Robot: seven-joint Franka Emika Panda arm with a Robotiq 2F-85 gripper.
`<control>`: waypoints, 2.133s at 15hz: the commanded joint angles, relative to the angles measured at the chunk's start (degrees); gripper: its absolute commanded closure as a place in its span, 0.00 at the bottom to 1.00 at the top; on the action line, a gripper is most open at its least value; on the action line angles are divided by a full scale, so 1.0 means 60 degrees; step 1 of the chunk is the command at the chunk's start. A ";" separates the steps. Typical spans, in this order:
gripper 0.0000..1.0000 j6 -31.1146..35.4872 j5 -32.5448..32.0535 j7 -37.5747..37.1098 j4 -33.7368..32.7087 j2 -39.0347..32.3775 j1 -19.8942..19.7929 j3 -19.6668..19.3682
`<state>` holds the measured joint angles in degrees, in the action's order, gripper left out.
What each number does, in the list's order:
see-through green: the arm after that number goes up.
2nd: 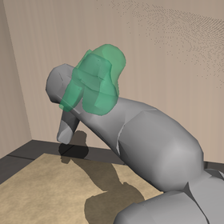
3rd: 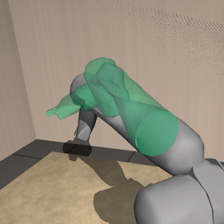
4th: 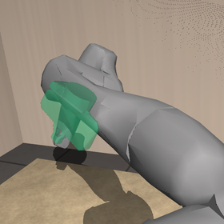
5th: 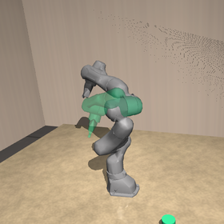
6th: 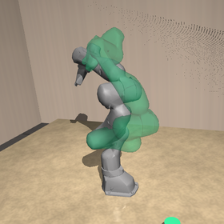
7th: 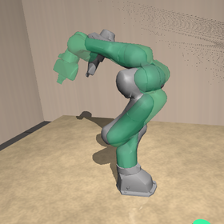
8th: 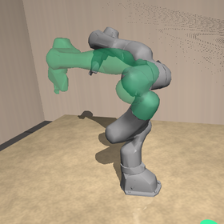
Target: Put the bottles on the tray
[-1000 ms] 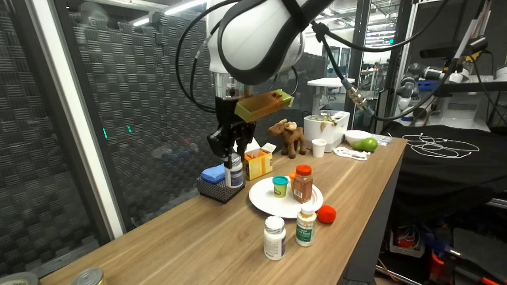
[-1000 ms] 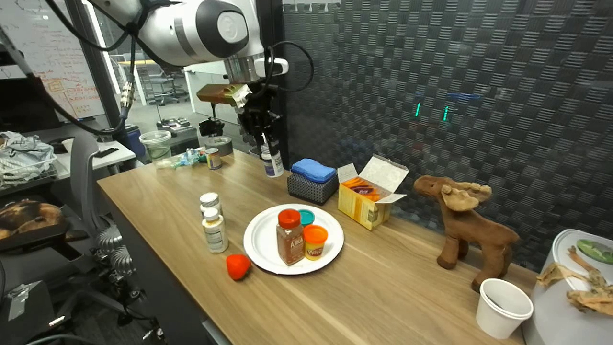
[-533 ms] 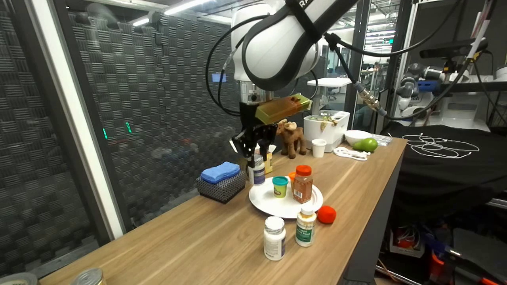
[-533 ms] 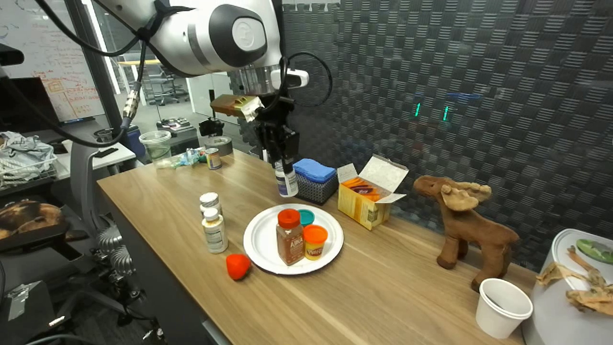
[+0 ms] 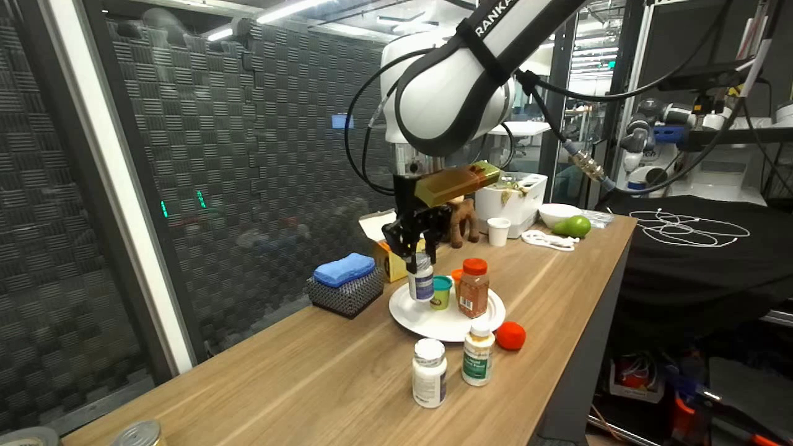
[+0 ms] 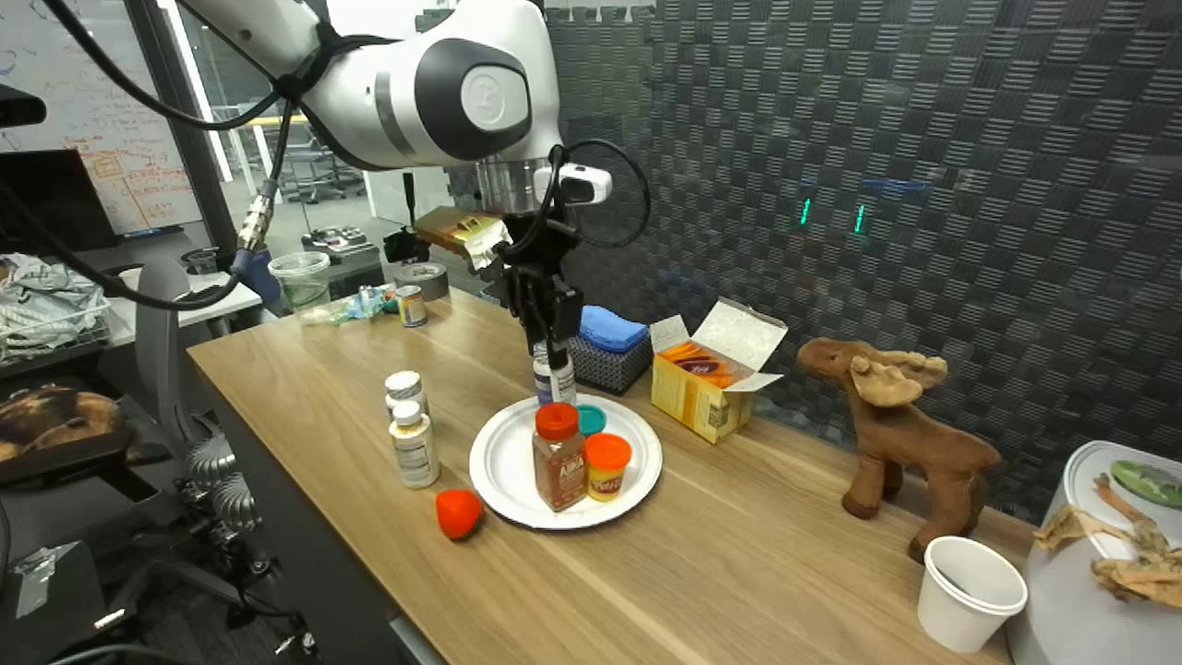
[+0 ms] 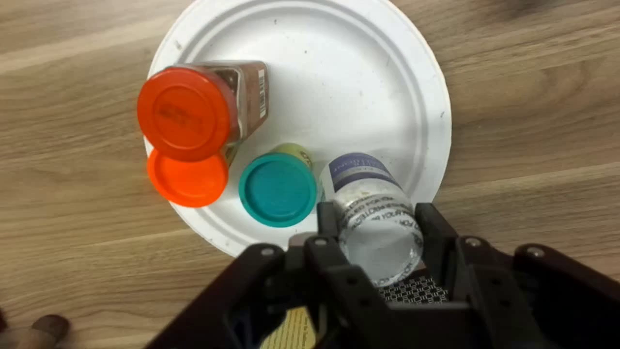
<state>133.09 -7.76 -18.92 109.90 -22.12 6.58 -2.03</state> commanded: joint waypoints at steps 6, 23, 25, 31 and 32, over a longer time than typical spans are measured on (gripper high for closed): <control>0.80 0.0003 0.0284 -0.0065 0.0091 -0.0165 0.0022 0.0071; 0.80 0.0762 0.0298 -0.0048 -0.0642 -0.1130 -0.0120 -0.0183; 0.77 0.0683 0.0343 0.0059 -0.0657 -0.1130 -0.0135 -0.0143; 0.01 0.0750 0.0150 0.0169 -0.0228 -0.0584 0.0109 -0.0013; 0.00 0.0812 0.0052 0.0103 -0.0101 -0.0403 0.0227 -0.0007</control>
<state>136.82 -6.38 -18.09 107.17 -28.08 6.18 -2.08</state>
